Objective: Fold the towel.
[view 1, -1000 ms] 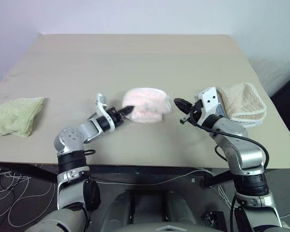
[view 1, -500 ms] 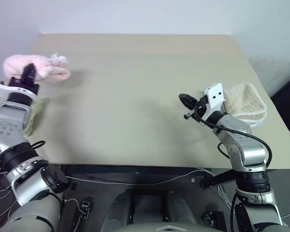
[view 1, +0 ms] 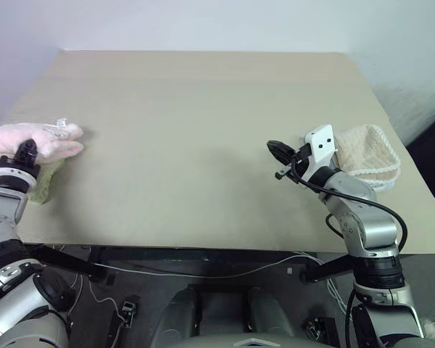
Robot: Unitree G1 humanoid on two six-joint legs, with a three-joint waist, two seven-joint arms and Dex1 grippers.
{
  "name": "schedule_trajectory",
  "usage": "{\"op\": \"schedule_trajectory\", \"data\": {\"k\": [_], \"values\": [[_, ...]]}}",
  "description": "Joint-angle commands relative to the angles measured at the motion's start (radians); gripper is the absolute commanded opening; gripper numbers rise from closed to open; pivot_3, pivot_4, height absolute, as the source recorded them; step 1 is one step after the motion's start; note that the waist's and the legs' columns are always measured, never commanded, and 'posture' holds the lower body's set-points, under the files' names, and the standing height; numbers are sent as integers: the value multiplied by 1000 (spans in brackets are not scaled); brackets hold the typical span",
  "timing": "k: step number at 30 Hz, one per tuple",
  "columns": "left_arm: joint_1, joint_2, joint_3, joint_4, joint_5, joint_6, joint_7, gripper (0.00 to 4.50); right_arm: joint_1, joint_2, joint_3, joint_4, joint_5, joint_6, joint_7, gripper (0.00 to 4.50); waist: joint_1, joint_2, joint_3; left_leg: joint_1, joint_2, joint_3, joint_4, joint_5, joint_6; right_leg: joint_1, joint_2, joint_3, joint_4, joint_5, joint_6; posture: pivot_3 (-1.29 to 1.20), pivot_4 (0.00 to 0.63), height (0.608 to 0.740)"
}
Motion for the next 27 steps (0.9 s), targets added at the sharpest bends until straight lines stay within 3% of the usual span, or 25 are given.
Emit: {"op": "schedule_trajectory", "data": {"k": [1, 12, 20, 27], "values": [[-10, 21, 4, -23, -11, 5, 2, 689, -2, -4, -5, -6, -1, -28, 4, 0, 0, 0, 0, 0, 0, 0, 0, 0, 0, 0, 0, 0, 0, 0, 0, 0, 150, 740], [46, -8, 57, -92, -93, 31, 6, 4328, 7, -7, -5, 5, -4, -37, 6, 0, -3, 0, 0, 0, 0, 0, 0, 0, 0, 0, 0, 0, 0, 0, 0, 0, 150, 740], [200, -39, 130, -243, -189, 71, 9, 4468, 11, -8, -4, 19, -5, -46, 8, 0, -3, 0, 0, 0, 1, 0, -1, 0, 0, 0, 0, 1, 0, 0, 0, 0, 150, 740], [228, -29, 173, -366, -251, 34, -3, 4468, -8, 1, 10, 57, -9, -60, 21, 0, 1, 0, 0, 0, 1, 0, -1, 0, 0, 0, 0, 1, 0, 0, 0, 0, 150, 740]]}}
